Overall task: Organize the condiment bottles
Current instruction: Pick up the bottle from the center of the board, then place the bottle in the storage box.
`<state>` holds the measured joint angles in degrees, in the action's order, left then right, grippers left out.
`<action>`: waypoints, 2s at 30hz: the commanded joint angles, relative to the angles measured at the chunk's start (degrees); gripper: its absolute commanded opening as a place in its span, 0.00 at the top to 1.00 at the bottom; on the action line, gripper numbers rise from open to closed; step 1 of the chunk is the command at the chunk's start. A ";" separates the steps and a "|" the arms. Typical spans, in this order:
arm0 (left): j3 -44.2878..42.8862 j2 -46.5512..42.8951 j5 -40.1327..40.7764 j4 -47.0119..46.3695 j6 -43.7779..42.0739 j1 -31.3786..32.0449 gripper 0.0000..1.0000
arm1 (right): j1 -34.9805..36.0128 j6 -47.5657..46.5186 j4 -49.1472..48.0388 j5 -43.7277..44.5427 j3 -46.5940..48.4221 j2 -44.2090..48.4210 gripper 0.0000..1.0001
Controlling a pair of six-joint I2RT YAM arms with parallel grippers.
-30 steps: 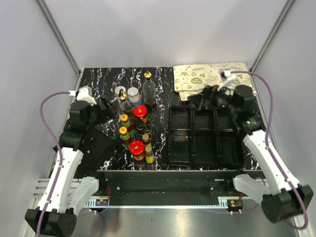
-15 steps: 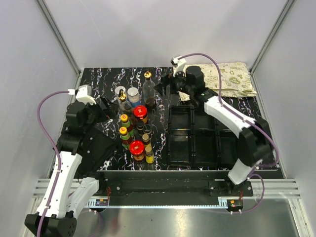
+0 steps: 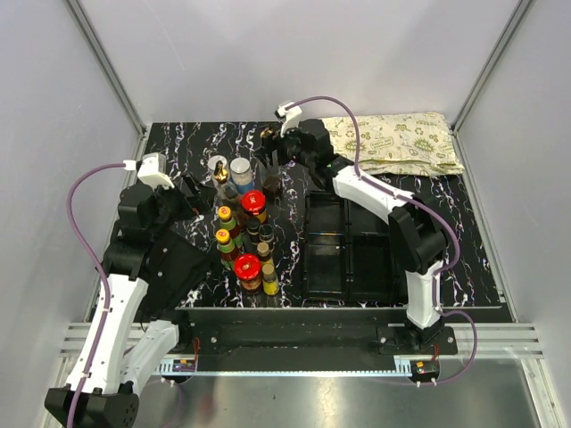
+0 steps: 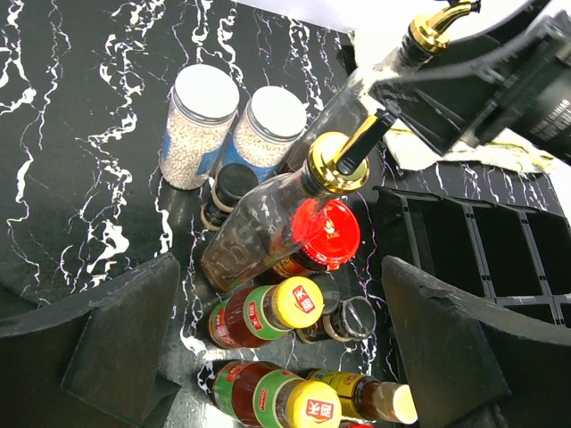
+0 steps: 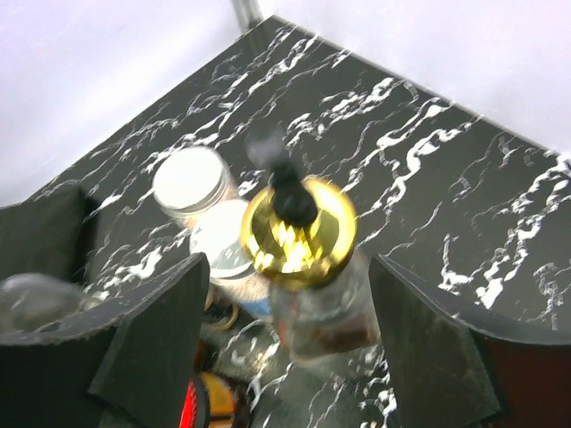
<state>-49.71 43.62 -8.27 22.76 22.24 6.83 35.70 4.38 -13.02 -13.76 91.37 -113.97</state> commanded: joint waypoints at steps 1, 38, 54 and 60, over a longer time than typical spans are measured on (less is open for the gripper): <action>-0.03 -0.11 -2.27 -2.81 -0.88 -0.06 0.01 | 1.03 -2.01 -4.91 4.79 5.21 -1.86 0.21; -0.56 -0.29 4.93 -0.71 1.58 -1.56 0.01 | 3.58 -9.31 3.77 34.05 3.29 21.94 1.00; -0.47 -4.94 19.76 2.45 5.00 -1.91 0.01 | 1.12 -5.96 20.48 47.86 -9.81 42.59 1.00; -0.91 -5.03 24.10 5.19 8.00 -2.00 0.01 | -0.98 -3.69 24.96 49.88 -13.85 47.52 1.00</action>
<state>-49.36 38.98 11.27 27.49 28.64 5.15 35.90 -1.39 13.30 32.53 77.91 -72.77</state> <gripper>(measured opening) 0.985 0.433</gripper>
